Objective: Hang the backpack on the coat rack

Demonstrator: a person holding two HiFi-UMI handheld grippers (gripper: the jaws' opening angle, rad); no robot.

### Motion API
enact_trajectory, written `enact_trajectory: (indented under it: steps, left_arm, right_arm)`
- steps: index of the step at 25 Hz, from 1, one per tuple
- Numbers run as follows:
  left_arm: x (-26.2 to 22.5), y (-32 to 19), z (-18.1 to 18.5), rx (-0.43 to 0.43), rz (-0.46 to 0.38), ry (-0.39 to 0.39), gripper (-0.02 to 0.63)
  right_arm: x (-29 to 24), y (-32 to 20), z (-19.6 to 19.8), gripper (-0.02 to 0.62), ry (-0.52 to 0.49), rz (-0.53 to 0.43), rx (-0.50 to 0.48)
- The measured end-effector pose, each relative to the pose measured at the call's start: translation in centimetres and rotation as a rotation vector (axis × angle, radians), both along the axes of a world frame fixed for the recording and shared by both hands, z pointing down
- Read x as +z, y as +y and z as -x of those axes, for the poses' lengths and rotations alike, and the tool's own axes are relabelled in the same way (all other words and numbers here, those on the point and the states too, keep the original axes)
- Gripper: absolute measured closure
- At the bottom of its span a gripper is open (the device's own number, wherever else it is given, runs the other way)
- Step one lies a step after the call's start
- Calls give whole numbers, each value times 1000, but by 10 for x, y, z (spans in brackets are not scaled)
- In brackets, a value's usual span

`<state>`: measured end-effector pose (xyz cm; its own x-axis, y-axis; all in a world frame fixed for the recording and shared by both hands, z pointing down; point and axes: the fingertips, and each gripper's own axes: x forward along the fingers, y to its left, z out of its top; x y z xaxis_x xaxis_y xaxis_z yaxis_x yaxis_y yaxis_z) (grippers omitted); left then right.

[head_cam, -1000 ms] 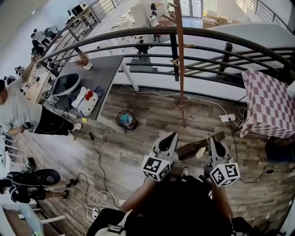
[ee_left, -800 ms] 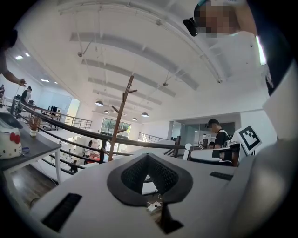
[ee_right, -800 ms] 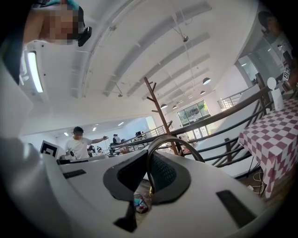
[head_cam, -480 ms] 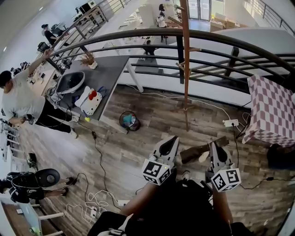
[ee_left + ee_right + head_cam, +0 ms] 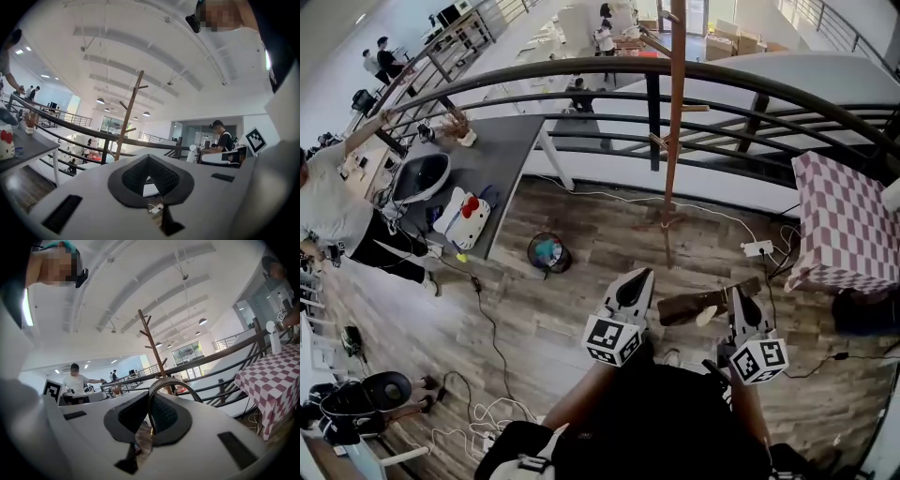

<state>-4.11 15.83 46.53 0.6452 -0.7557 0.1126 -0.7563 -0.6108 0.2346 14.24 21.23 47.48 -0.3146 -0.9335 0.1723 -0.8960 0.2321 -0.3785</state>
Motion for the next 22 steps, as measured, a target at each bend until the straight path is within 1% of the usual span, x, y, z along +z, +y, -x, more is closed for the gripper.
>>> enact_trajectory:
  steps: [4, 9, 13, 16, 22]
  left_arm:
    - [-2, -18, 0, 45, -7, 3, 597]
    - [1, -36, 12, 81, 9, 23, 597]
    - [-4, -51, 15, 112, -7, 25, 597]
    - [-5, -61, 16, 117, 1, 29, 597]
    - [-8, -77, 9, 114, 8, 44, 597]
  right_arm:
    - [-1, -18, 8, 569, 0, -4, 16]
    - [-1, -34, 22, 569, -14, -4, 50]
    - [-4, -51, 25, 569, -10, -10, 83]
    - [-6, -63, 27, 569, -10, -11, 93]
    - [-10, -83, 28, 569, -18, -5, 71]
